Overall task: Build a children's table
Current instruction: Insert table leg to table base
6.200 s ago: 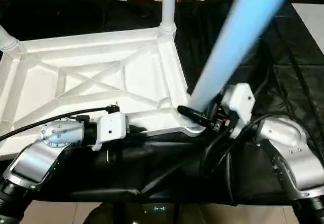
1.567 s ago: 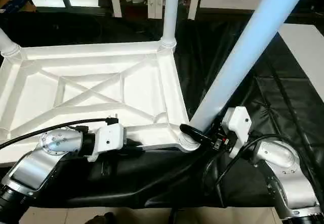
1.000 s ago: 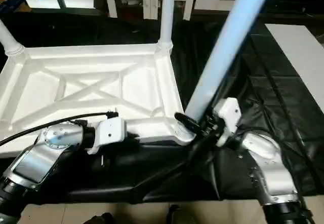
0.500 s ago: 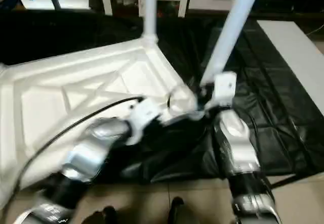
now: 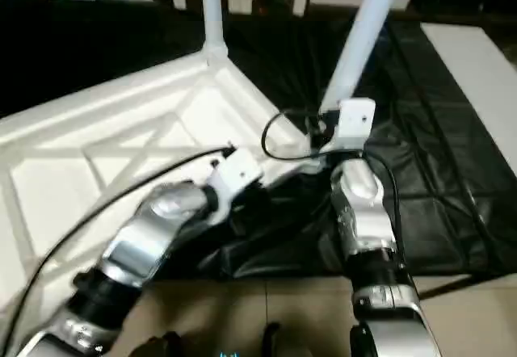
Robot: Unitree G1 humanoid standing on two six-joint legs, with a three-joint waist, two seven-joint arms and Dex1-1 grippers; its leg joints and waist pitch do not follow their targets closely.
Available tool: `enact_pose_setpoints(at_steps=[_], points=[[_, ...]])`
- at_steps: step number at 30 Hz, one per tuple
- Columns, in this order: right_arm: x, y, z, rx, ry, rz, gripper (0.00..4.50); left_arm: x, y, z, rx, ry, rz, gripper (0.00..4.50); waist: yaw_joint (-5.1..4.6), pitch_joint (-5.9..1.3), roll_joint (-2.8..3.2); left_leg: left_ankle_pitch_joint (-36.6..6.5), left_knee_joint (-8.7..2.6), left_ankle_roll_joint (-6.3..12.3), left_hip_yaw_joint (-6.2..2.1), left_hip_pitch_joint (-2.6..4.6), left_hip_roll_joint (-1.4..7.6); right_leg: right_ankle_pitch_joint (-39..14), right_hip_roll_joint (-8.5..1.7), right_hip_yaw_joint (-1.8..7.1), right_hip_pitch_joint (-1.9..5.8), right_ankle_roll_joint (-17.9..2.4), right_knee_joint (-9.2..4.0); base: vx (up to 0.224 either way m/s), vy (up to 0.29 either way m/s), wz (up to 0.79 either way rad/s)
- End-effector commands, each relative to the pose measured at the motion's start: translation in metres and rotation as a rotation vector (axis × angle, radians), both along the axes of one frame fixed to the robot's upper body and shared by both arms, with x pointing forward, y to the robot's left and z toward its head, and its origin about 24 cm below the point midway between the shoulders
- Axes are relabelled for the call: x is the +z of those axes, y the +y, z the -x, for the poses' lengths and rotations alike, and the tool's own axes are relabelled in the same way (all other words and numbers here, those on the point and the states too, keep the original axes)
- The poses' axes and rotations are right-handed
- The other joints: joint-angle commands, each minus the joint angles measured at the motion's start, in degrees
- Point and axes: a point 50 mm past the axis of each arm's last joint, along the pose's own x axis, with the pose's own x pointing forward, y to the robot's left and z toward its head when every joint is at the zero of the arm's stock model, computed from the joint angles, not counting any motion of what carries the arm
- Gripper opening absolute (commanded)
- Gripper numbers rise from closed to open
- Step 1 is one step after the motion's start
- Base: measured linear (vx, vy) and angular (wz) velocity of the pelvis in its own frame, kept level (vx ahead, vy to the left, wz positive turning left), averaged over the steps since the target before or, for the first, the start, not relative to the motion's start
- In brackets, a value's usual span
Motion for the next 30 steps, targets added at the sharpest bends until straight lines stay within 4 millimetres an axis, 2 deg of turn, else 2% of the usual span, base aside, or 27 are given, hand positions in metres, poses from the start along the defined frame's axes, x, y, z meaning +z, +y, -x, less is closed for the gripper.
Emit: enact_pose_setpoints(at_steps=[1,4,5,7,8,9,10,12,13,14,15,16,18,19,20,21,23,26,30], points=[[-0.062,0.009,0.028,0.18,0.26,0.021,1.89,-0.013,0.005,0.009,-0.116,0.013,-0.039,0.0,-0.03,-0.83,0.79,-19.1,-4.14,2.21,0.21,-0.7,2.14,-15.1,-1.79,1.43,0.81,-8.7,-4.36,0.0,0.0,0.0],[-0.05,0.004,0.032,0.24,0.206,0.036,1.89,-0.013,0.011,0.011,-0.18,-0.006,-0.042,0.0,-0.04,-1.14,0.42,-14.9,-3.82,3.22,0.5,-1.06,2.02,-11.5,-1.77,1.36,1.43,-10.0,-4.01,0.0,0.0,0.0],[-0.046,0.001,0.033,0.263,0.187,0.052,1.89,-0.012,0.013,0.013,-0.218,-0.016,-0.037,0.0,0.02,-1.36,0.65,-11.2,-3.4,4.07,0.7,-1.07,1.96,-8.0,-1.81,1.44,1.65,-10.9,-3.54,0.0,0.0,0.0],[-0.036,-0.004,0.036,0.318,0.154,0.064,1.89,-0.011,0.019,0.014,-0.256,-0.026,-0.047,0.0,-0.09,-1.69,1.06,-3.0,-2.55,6.1,0.98,-1.15,1.87,3.2,-1.47,1.22,2.29,-13.4,-2.39,0.062,0.001,-0.04],[-0.032,-0.007,0.037,0.332,0.143,0.073,2.43,-0.012,0.021,0.014,-0.26,-0.032,-0.053,0.0,-0.19,-1.76,1.12,-1.3,-2.3,6.45,1.16,-1.03,1.86,6.1,-1.42,1.25,2.24,-14.0,-2.14,0.065,0.003,-0.05],[-0.028,-0.01,0.038,0.347,0.13,0.074,2.43,-0.012,0.022,0.014,-0.26,-0.035,-0.056,0.0,-0.2,-1.91,1.05,1.1,-1.93,7.18,1.38,-0.81,1.69,10.5,-1.19,1.23,2.46,-15.0,-1.7,0.051,0.006,-0.03],[-0.024,-0.011,0.039,0.364,0.118,0.076,2.56,-0.012,0.024,0.014,-0.264,-0.039,-0.055,0.0,-0.28,-1.97,1.03,2.1,-1.8,7.65,1.48,-0.84,1.66,12.3,-1.14,1.27,2.6,-15.4,-1.52,0.0,0.0,0.0],[-0.017,-0.016,0.042,0.39,0.101,0.09,2.77,-0.012,0.026,0.013,-0.267,-0.044,-0.053,0.0,0.05,-2.07,1.2,3.7,-1.39,9.19,1.9,-0.39,1.61,15.0,-1.1,1.45,2.57,-16.8,-1.36,0.0,0.0,0.0],[-0.013,-0.018,0.045,0.405,0.095,0.097,2.77,-0.012,0.028,0.013,-0.268,-0.048,-0.052,0.0,-0.04,-2.5,0.78,6.4,-1.06,9.93,1.79,-0.93,1.64,19.5,-1.07,1.7,3.19,-17.1,-0.48,0.0,0.0,0.0],[-0.011,-0.02,0.046,0.414,0.092,0.101,2.97,-0.012,0.029,0.013,-0.27,-0.05,-0.052,0.0,-0.01,-2.43,0.78,7.4,-1.0,10.36,1.86,-0.93,1.61,20.9,-0.88,1.59,3.02,-17.2,-0.33,0.0,0.0,0.0],[-0.008,-0.022,0.048,0.423,0.088,0.1,2.97,-0.012,0.03,0.013,-0.272,-0.052,-0.051,0.0,-0.1,-2.12,0.85,6.6,-1.0,11.12,2.01,-0.82,1.78,19.5,-1.04,1.45,2.54,-17.3,-0.54,0.0,0.0,0.0],[-0.007,-0.023,0.049,0.428,0.085,0.099,3.02,-0.012,0.031,0.013,-0.273,-0.053,-0.051,0.0,0.0,-1.98,1.06,4.9,-1.09,11.44,2.05,-0.66,1.94,16.2,-1.23,1.47,2.4,-17.5,-0.78,0.0,0.0,0.0],[-0.001,-0.029,0.054,0.448,0.077,0.097,3.15,-0.013,0.034,0.014,-0.283,-0.055,-0.049,0.0,-0.04,-1.81,0.97,2.6,-1.29,11.22,2.04,-0.68,2.17,11.1,-1.4,1.41,2.34,-17.7,-1.05,0.0,0.0,0.0],[0.004,-0.036,0.058,0.465,0.079,0.103,3.36,-0.013,0.036,0.015,-0.298,-0.057,-0.046,0.0,0.24,-1.77,0.95,1.4,-1.23,11.4,2.15,-0.25,2.23,8.9,-1.33,1.55,2.28,-17.5,-1.24,0.0,0.0,0.0],[0.007,-0.042,0.061,0.479,0.083,0.112,3.36,-0.012,0.038,0.015,-0.308,-0.058,-0.043,0.0,0.26,-1.74,0.92,1.3,-1.19,11.59,2.23,-0.19,2.3,8.6,-1.33,1.6,2.14,-17.5,-1.2,0.0,0.0,0.0],[0.01,-0.047,0.065,0.501,0.086,0.114,3.36,-0.012,0.039,0.016,-0.315,-0.058,-0.039,0.0,0.13,-1.71,0.86,1.5,-1.17,11.99,2.26,-0.62,2.2,8.2,-1.42,1.53,2.31,-17.6,-1.08,0.0,0.0,0.0],[0.013,-0.051,0.068,0.524,0.09,0.106,3.36,-0.012,0.04,0.017,-0.323,-0.056,-0.036,0.0,0.06,-1.76,0.89,1.8,-1.11,12.51,2.28,-0.64,2.23,7.3,-1.61,1.49,2.19,-17.6,-1.07,0.0,0.0,0.0],[0.027,-0.064,0.078,0.602,0.099,0.106,3.36,-0.013,0.043,0.018,-0.337,-0.051,-0.043,0.0,-0.01,-1.76,0.48,2.4,-0.74,14.2,2.43,-0.77,2.14,7.2,-1.63,1.62,2.23,-17.7,-0.93,0.0,0.0,0.0],[0.035,-0.073,0.081,0.616,0.104,0.143,3.36,-0.014,0.043,0.017,-0.331,-0.054,-0.045,0.0,0.02,-1.89,0.45,3.3,-0.4,15.19,2.48,-0.83,2.2,7.3,-1.74,1.63,2.09,-17.9,-0.65,0.0,0.0,0.0]])
